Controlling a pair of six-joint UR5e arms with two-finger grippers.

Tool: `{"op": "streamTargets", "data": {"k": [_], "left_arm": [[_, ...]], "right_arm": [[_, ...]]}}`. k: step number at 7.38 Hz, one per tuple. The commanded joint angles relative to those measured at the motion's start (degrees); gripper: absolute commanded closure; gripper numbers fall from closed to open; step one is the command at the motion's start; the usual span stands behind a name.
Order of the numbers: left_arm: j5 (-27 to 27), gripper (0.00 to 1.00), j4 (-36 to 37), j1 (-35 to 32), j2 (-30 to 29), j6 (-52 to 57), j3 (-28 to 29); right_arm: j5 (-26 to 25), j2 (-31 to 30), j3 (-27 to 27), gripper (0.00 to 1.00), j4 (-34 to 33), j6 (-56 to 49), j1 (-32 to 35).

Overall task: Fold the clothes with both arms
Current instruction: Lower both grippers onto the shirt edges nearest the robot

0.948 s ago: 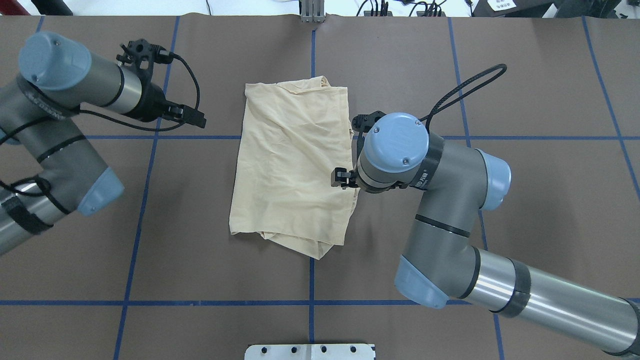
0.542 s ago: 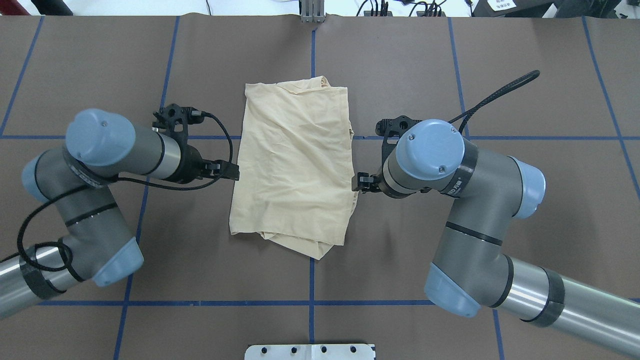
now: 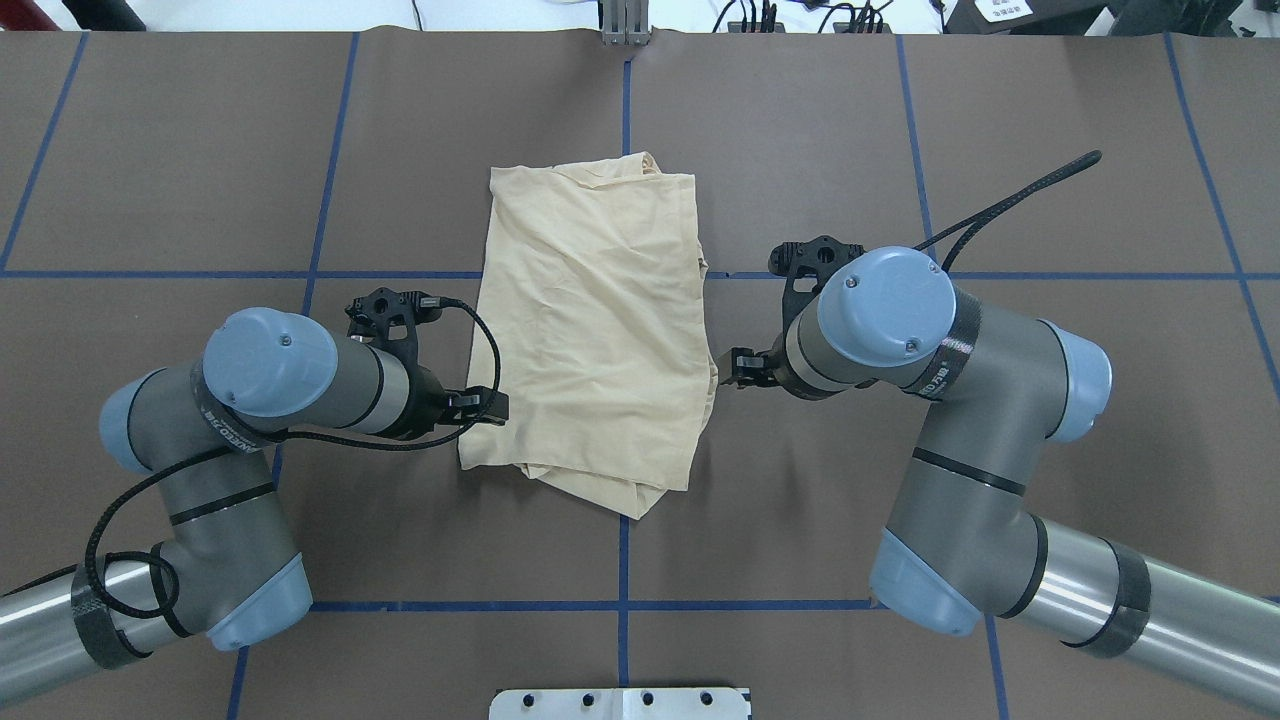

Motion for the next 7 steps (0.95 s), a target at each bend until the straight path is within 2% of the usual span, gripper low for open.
{"op": "streamTargets", "data": {"k": [1,7], "left_arm": [[-0.14,0.38,0.6,0.86,-0.19,-1.36,-0.17],[-1.1,0.39,0.78,1.65,-0.19,-1.54,-0.25]], "right_arm": [[-0.07,-0.01,-0.04,0.0,0.04,0.0,-0.04],[-0.07,0.08,-0.04,0.0,0.04,0.09,-0.21]]}}
